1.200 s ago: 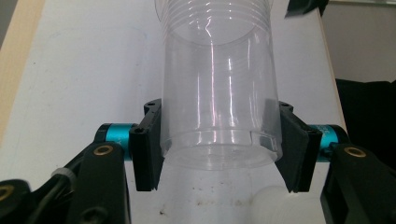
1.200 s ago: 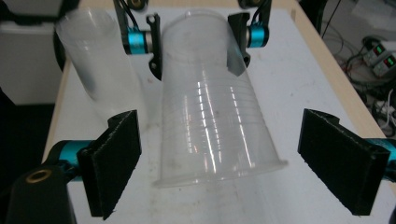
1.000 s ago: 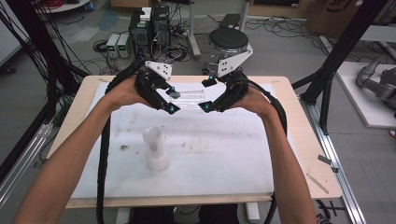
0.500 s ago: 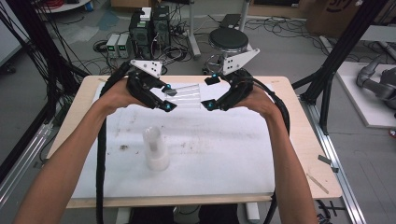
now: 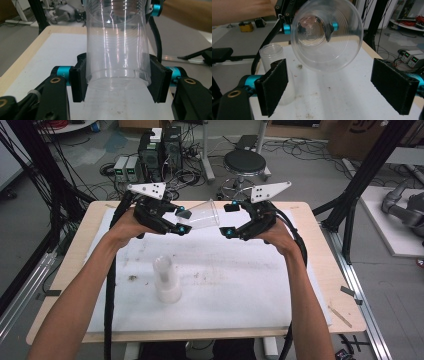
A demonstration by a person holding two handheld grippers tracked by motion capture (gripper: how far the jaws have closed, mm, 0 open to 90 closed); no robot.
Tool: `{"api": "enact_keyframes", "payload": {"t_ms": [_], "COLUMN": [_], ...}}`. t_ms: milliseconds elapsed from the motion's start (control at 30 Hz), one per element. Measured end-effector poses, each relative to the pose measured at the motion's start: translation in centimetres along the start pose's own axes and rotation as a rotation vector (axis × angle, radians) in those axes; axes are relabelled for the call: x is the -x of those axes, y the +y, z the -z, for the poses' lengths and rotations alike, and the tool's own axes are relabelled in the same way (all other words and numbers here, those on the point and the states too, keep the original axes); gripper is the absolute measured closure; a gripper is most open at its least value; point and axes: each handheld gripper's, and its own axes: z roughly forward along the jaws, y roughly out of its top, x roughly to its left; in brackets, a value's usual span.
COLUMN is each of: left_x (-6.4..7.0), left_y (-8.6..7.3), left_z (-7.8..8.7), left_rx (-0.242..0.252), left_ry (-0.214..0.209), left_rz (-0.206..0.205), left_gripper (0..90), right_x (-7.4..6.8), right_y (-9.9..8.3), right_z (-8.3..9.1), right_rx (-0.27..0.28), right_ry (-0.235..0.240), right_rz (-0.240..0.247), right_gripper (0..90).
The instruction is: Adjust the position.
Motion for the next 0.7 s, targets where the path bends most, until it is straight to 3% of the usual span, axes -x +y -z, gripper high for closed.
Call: {"api": "enact_keyframes", "payload": {"t_ms": [167, 300, 433, 700], "left_x": [0.0, 0.1, 0.1, 0.1], "left_y": [-0.6, -0.9, -1.2, -1.0], "left_z": [-0.2, -0.1, -0.2, -0.5], "left_rx": [0.06, 0.11, 0.121, 0.136], "left_ry": [-0.002, -0.004, -0.008, -0.013], "left_rz": [0.015, 0.018, 0.016, 0.003], "left_gripper": [42.0, 42.0, 42.0, 41.9], "right_x": [0.1, 0.1, 0.1, 0.2], "right_y": [-1.2, -1.4, -1.1, -1.2], "right_z": [-0.4, -0.8, -1.1, -1.7], "right_rx": [0.071, 0.061, 0.096, 0.097], "right_ry": [0.005, 0.008, 0.017, 0.039], "right_rz": [-0.022, -0.032, -0.022, -0.031], "right_gripper": [14.4, 14.4, 14.4, 14.4]}}
